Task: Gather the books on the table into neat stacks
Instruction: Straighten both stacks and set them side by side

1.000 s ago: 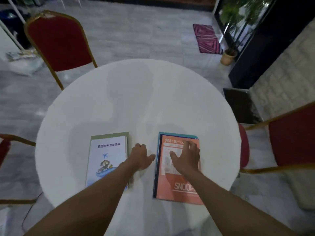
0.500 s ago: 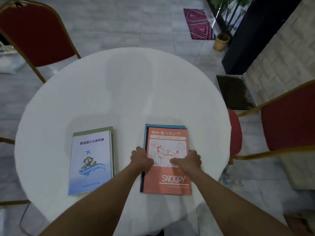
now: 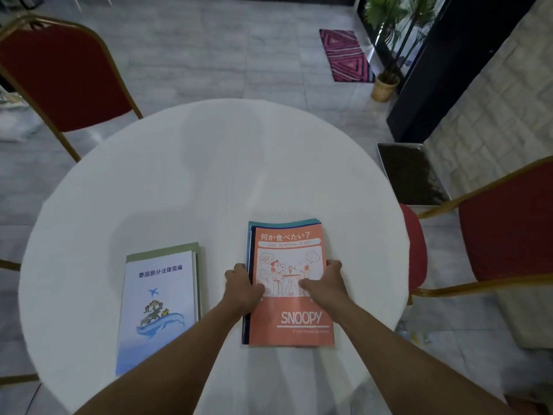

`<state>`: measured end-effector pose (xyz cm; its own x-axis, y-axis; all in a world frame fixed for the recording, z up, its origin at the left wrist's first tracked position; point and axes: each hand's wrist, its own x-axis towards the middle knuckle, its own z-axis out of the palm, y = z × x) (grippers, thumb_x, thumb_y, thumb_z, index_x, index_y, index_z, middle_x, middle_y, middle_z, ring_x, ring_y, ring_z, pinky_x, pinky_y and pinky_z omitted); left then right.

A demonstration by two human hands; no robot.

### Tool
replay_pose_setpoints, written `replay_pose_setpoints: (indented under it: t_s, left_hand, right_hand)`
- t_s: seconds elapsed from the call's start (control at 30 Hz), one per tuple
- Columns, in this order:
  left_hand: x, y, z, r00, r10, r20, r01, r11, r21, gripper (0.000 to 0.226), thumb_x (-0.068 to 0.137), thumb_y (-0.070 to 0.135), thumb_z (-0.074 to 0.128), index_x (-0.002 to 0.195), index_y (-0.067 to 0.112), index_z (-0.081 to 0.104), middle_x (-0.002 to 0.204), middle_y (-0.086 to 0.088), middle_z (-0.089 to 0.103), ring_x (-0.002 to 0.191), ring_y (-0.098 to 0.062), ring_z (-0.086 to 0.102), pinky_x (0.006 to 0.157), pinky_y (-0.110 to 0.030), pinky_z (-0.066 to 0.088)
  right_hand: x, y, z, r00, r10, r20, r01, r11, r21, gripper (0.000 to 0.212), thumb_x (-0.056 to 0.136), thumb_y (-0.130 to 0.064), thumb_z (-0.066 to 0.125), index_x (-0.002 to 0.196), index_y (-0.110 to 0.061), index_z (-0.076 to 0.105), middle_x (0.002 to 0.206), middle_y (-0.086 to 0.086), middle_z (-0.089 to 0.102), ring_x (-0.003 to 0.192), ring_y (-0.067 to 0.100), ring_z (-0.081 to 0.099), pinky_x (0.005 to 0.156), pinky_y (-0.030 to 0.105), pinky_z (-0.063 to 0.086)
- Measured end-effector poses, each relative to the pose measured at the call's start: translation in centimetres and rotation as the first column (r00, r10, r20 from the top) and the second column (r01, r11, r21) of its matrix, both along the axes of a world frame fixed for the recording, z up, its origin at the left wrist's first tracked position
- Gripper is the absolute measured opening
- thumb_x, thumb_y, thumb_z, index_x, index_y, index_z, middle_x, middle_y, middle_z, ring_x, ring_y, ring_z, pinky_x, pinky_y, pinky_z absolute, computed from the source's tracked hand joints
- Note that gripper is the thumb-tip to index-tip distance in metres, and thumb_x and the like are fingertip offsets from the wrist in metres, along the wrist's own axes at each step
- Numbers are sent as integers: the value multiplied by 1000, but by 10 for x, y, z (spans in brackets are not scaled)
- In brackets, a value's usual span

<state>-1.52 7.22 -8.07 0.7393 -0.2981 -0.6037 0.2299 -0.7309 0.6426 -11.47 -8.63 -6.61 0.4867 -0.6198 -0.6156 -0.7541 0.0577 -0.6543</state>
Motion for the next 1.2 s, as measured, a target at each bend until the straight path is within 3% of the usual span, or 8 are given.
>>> replay_pose_setpoints:
  t_s: [0.2, 0.27, 0.4, 0.73, 0.97, 1.1, 1.2]
  left_hand:
    - [72, -10, 10, 971, -8, 238, 10, 1000, -7, 39, 91, 16, 62, 126, 7, 46, 133, -16, 46, 119, -30, 55, 97, -47, 54]
    - [101, -12, 12, 952, -2, 307, -1, 1000, 10, 33, 92, 17, 60, 121, 8, 47, 134, -16, 40, 121, -31, 51, 99, -43, 51]
    - [157, -12, 10, 935, 17, 354, -26, 999, 20, 29, 94, 19, 58, 118, 10, 45, 134, -14, 36, 124, -31, 47, 99, -40, 48]
    - [250, 3, -13, 920, 12, 391, -37, 998, 54, 31, 97, 17, 53, 125, 7, 47, 136, -18, 38, 130, -30, 40, 104, -38, 42]
    - [259, 11, -30, 900, -81, 428, 2, 983, 181, 38, 98, 31, 50, 128, 8, 46, 134, -18, 42, 127, -30, 38, 103, -40, 39]
    - [264, 17, -27, 912, -144, 385, 66, 976, 208, 43, 99, 34, 48, 132, 8, 43, 137, -17, 40, 130, -30, 37, 105, -40, 39]
    - [263, 22, -20, 924, -198, 327, 123, 963, 238, 49, 99, 36, 47, 137, 7, 38, 142, -17, 38, 132, -32, 37, 106, -42, 40]
  right_hand:
    - [71, -8, 21, 991, 6, 136, 3, 998, -66, 45, 91, -11, 65, 127, -19, 41, 123, 2, 65, 96, 18, 68, 65, 26, 56]
    - [101, -10, 27, 985, 42, 170, -23, 994, -109, 43, 91, -7, 63, 130, -15, 49, 126, 4, 66, 102, 21, 68, 68, 27, 57]
    - [161, -11, 30, 971, 145, 187, -113, 978, -173, 37, 92, -1, 58, 127, -12, 59, 123, 8, 69, 104, 27, 70, 86, 44, 62]
    - [257, 0, -8, 965, 201, 166, -154, 954, -258, 37, 93, -8, 62, 128, -19, 60, 125, 2, 71, 105, 22, 68, 89, 37, 59]
    - [269, 3, -27, 958, 288, 10, -267, 902, -340, 39, 94, -18, 62, 132, -10, 59, 131, 14, 63, 120, 33, 60, 102, 46, 52]
    - [271, 8, -29, 934, 326, -146, -357, 868, -344, 58, 99, -30, 53, 152, -14, 36, 151, 13, 37, 140, 33, 35, 113, 44, 38]
    - [269, 13, -28, 926, 321, -200, -374, 858, -353, 63, 99, -38, 52, 153, -14, 30, 156, 11, 32, 141, 34, 32, 111, 47, 35]
